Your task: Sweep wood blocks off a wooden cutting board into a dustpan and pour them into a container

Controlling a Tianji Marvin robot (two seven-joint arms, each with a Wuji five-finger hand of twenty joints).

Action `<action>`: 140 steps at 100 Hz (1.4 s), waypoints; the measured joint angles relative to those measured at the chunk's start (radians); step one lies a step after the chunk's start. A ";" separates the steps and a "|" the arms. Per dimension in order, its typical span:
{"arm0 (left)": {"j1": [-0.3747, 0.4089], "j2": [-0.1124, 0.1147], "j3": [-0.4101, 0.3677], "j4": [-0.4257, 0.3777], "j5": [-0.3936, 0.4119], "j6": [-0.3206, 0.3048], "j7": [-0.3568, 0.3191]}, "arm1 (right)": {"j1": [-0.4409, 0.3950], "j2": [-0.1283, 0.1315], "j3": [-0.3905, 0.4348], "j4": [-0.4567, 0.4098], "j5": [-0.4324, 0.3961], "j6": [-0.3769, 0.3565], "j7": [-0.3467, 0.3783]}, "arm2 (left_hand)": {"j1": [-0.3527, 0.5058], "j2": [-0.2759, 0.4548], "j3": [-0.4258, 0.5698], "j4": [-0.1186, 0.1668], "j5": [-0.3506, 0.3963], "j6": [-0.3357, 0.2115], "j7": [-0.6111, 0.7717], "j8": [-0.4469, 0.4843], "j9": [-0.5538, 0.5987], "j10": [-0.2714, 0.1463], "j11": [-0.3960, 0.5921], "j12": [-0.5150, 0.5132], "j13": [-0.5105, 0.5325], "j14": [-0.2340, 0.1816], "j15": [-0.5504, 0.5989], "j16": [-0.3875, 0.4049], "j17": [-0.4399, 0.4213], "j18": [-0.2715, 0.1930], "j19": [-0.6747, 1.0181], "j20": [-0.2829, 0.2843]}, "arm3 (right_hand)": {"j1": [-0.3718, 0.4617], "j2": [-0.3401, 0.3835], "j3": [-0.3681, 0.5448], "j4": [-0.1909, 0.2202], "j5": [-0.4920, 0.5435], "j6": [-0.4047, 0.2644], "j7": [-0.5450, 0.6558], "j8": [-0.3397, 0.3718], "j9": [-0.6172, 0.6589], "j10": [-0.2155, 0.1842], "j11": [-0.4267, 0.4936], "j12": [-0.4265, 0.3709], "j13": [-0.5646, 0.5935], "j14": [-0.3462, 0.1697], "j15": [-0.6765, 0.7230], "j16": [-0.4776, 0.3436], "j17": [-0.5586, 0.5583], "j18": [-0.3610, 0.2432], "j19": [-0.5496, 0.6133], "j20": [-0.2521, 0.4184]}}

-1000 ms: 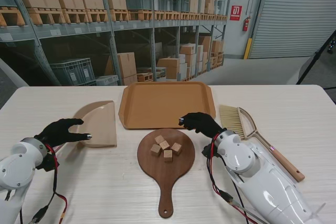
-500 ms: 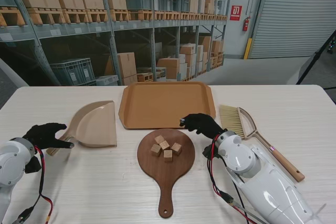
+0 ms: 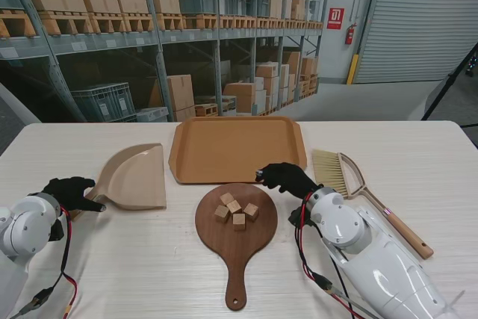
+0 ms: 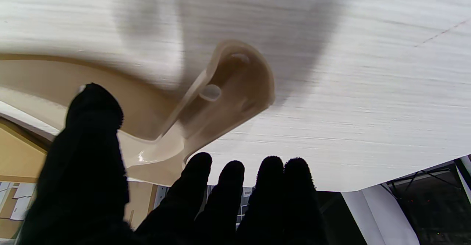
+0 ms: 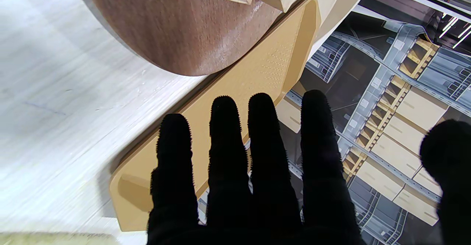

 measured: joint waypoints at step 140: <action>0.045 -0.016 0.047 -0.011 0.005 0.221 0.040 | 0.000 0.003 -0.010 0.012 0.014 0.000 0.021 | 0.304 0.223 -0.125 -0.012 0.115 -0.035 0.737 0.090 0.578 -0.027 -0.012 0.170 0.460 -0.017 0.304 0.090 0.350 0.052 0.303 0.146 | 0.000 0.000 0.000 0.000 0.002 0.005 0.000 0.000 0.020 0.000 0.007 0.010 0.000 0.000 0.005 0.000 0.011 0.000 0.001 0.000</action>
